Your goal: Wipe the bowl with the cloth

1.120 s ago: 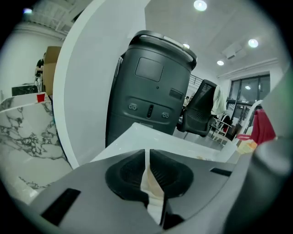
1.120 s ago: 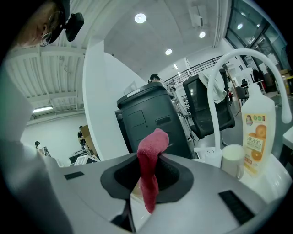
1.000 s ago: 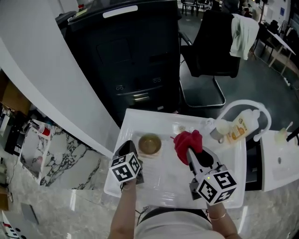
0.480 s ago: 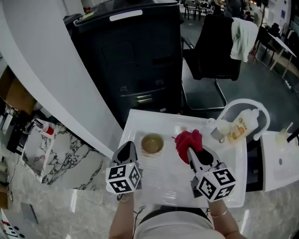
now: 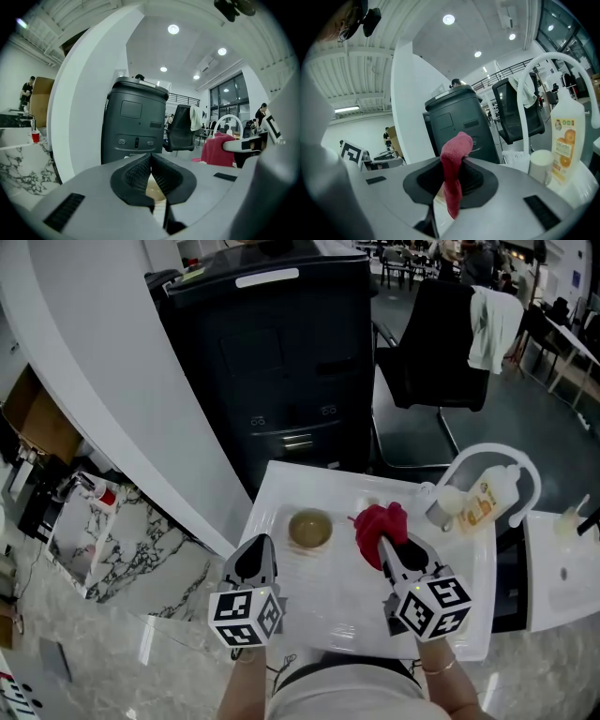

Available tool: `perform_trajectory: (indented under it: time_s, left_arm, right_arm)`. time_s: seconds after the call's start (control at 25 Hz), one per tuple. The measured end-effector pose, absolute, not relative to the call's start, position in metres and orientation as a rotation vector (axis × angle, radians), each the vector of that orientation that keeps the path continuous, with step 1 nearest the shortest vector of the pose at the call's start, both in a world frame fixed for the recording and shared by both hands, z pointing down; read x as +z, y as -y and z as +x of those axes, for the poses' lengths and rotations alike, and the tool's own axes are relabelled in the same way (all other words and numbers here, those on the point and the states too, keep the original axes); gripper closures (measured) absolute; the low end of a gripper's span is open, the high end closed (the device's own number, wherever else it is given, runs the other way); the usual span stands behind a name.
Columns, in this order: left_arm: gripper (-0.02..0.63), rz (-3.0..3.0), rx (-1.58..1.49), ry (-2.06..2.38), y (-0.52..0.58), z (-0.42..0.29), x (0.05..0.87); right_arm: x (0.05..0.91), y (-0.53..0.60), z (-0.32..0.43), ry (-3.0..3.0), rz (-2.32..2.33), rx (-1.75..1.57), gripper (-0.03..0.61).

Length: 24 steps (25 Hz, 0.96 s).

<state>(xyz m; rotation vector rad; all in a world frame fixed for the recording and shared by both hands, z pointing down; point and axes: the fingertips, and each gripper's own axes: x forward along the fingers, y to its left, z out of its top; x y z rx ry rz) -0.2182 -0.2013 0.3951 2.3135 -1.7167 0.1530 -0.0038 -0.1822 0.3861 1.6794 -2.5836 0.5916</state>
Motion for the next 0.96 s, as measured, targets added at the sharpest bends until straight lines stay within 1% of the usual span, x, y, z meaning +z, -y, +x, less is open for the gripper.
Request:
perform_trajectory:
  time_s: [0.44, 0.96]
  left_arm:
    - [0.592, 2.308, 0.141, 1.721, 0.191, -0.221, 0.391]
    - [0.592, 2.321, 0.139, 1.718, 0.182, -0.216, 0.389]
  right_arm:
    - [0.386, 0.183, -0.014, 2.588, 1.649, 0.561, 0.503]
    - [0.386, 0.177, -0.005, 2.57, 1.66, 0.53, 0.503]
